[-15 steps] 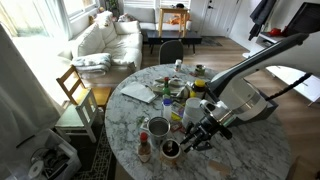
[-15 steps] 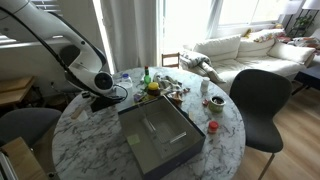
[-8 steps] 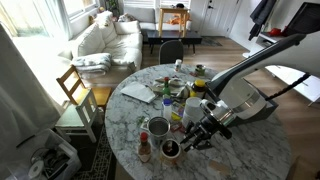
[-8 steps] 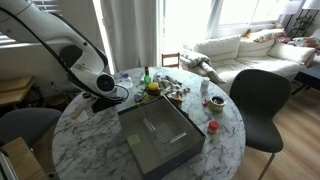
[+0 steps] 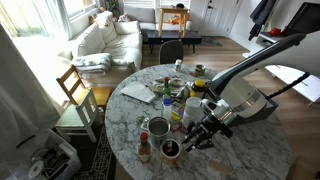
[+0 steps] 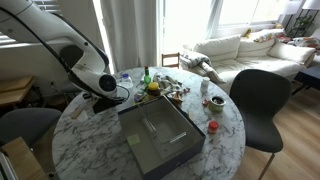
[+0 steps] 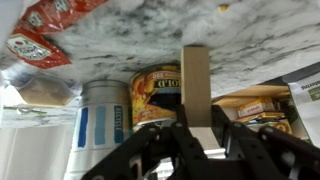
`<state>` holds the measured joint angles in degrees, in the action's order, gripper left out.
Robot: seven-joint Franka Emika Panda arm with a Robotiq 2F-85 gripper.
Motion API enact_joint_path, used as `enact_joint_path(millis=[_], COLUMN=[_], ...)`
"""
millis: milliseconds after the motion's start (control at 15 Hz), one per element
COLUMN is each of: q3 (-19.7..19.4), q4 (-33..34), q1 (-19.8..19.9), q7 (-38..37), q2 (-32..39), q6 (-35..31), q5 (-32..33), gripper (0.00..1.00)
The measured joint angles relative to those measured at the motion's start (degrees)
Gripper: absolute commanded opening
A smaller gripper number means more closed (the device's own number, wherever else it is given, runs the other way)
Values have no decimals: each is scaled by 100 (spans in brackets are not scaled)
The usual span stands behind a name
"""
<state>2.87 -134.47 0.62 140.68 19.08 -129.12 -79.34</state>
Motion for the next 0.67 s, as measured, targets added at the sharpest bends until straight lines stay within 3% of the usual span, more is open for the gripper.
enact_joint_path(millis=[667], q3=[-126], q4=[142], q1=[-21], q7=[-587], q2=[-40], q6=[6], q5=[963], gripper=[7])
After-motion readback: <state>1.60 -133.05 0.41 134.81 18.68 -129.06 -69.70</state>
